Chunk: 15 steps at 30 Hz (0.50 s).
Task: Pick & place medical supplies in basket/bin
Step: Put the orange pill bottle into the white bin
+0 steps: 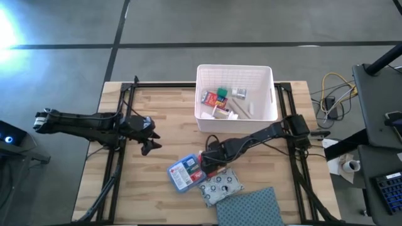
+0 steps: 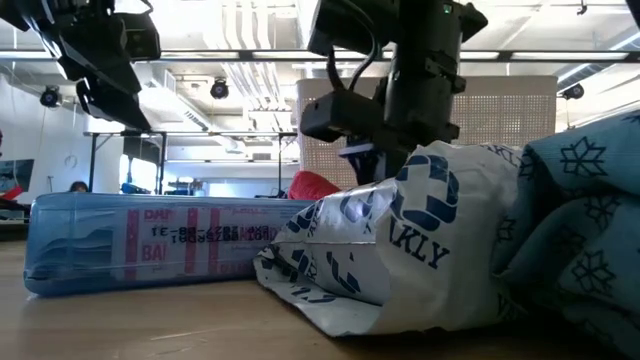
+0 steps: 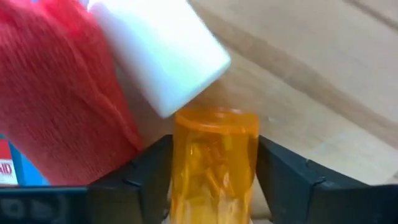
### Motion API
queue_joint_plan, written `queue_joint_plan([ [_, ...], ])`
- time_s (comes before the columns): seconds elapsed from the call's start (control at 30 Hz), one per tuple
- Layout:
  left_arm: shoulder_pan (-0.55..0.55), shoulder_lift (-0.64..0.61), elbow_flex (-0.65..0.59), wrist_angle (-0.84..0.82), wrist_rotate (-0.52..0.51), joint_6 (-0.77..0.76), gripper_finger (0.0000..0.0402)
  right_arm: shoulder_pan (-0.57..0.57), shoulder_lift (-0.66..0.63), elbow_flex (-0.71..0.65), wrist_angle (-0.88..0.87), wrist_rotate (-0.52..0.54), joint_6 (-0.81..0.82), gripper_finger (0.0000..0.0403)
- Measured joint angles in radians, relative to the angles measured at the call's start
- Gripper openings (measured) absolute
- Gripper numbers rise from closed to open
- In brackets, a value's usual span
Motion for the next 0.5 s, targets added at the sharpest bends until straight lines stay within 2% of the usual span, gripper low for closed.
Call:
queue_joint_plan([
  [0.23, 0.000, -0.025, -0.015, 0.000, 0.000, -0.003, 0.0256, -0.003, -0.071, -0.001, -0.015, 0.011, -0.070, 0.0135],
  [0.37, 0.000, -0.029, -0.018, -0.002, 0.000, -0.003, 0.0256, -0.001, -0.176, -0.002, -0.027, 0.021, -0.119, 0.0136],
  [0.5, 0.000, -0.032, -0.019, -0.001, 0.000, -0.003, 0.0256, -0.001, -0.326, -0.002, 0.001, 0.111, -0.158, 0.0143],
])
